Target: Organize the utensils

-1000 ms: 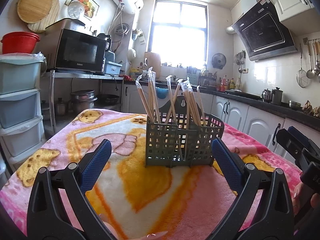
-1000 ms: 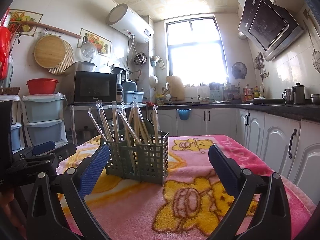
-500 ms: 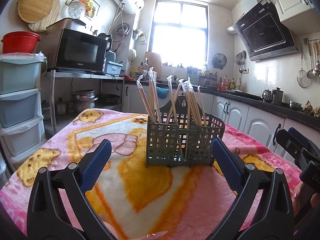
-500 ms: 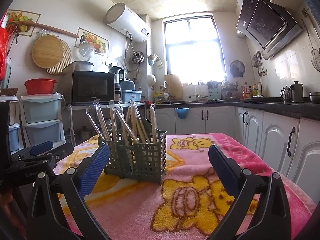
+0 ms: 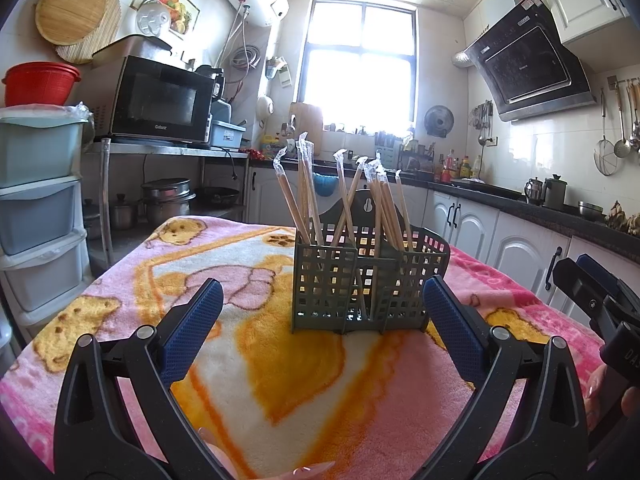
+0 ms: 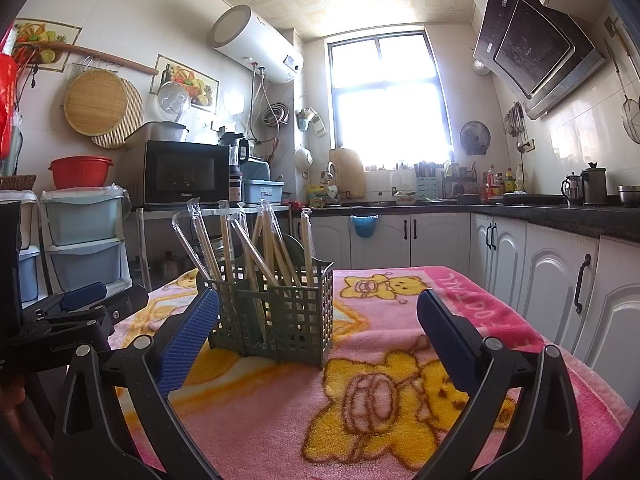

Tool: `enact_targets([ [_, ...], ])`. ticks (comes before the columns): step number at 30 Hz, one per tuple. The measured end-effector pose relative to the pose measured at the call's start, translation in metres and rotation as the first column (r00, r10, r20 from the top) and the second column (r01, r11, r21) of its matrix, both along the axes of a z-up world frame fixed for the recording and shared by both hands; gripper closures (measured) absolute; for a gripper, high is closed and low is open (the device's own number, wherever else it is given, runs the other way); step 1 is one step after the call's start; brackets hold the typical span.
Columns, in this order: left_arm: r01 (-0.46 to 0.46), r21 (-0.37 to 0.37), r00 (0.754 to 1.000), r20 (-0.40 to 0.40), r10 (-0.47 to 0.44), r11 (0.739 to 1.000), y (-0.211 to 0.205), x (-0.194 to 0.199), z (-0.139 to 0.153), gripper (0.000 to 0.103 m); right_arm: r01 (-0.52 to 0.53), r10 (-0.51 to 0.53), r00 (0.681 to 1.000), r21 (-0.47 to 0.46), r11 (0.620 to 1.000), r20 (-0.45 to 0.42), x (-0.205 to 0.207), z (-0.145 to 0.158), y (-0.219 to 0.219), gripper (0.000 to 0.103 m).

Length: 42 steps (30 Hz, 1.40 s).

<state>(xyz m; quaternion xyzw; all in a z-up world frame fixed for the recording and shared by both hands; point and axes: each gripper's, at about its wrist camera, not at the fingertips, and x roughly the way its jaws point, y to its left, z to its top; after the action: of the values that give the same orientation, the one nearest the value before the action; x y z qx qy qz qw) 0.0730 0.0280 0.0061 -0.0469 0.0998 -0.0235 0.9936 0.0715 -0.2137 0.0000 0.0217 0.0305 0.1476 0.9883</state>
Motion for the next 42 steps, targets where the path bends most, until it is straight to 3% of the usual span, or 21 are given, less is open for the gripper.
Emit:
enact_targets([
  [33, -0.012, -0.004, 0.999, -0.046, 0.012, 1.000, -0.001, 0.006, -0.005, 0.010, 0.012, -0.012, 1.000, 0.003, 1.000, -0.008, 0.001, -0.001, -0.002, 0.006],
  [39, -0.031, -0.029, 0.997, -0.073, 0.028, 0.999, 0.006, 0.012, -0.006, 0.010, 0.047, -0.046, 0.998, 0.005, 0.999, -0.036, 0.005, -0.001, -0.002, 0.006],
  [42, -0.058, -0.080, 0.993, -0.108, 0.049, 0.995, 0.017, 0.015, -0.006, 0.010, 0.097, -0.094, 0.990, 0.016, 0.995, -0.101, 0.015, 0.000, -0.010, 0.006],
])
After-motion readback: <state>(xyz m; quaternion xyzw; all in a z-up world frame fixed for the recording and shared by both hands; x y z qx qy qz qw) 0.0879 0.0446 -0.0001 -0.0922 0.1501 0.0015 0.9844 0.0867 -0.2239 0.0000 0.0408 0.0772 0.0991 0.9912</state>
